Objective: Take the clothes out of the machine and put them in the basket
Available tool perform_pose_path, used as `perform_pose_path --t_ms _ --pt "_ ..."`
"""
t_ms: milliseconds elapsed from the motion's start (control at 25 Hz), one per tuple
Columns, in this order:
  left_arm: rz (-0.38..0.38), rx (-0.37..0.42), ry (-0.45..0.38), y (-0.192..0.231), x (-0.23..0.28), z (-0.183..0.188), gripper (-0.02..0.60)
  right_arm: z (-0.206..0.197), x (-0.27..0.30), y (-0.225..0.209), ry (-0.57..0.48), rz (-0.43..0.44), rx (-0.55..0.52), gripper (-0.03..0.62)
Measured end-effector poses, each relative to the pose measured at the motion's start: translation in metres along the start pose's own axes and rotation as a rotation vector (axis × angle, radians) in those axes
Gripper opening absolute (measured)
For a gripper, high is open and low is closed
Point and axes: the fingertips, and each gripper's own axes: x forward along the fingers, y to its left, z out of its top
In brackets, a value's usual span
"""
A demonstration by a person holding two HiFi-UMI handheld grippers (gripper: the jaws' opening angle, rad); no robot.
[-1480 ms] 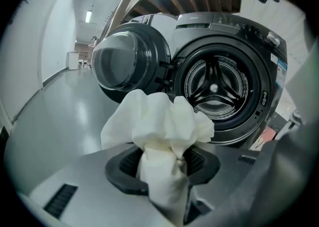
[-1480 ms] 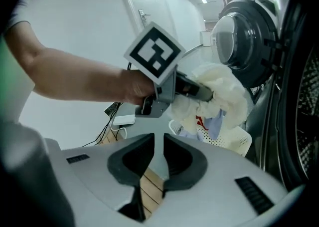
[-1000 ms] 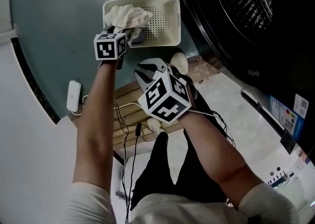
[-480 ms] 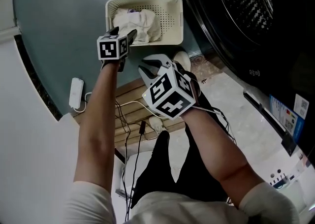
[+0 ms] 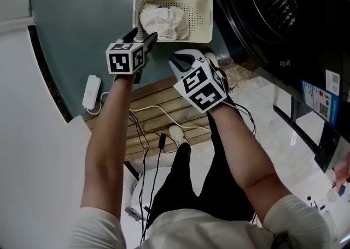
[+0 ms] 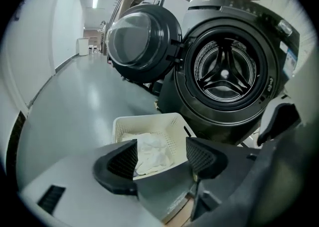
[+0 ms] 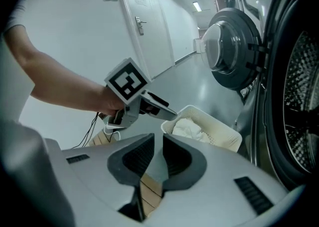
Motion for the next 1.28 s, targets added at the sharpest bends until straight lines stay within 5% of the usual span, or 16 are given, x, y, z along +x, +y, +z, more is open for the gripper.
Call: perform_pose_path --t_ms 600,960,1280 --pt "-0.083 0.000 -0.203 -0.093 -0.198 -0.007 0.212 0.010 -0.071 0.023 -0.305 -0.070 0.232 0.054" --pt "-0.188 0.088 -0.280 -0.176 -0.363 -0.020 0.029 0.039 -0.209 0.124 -0.341 -0.016 0.080 0.054" --pt "-0.286 0.080 -0.330 -0.231 -0.482 -0.035 -0.003 0.038 -0.315 0.216 -0.378 -0.018 0.062 0.051"
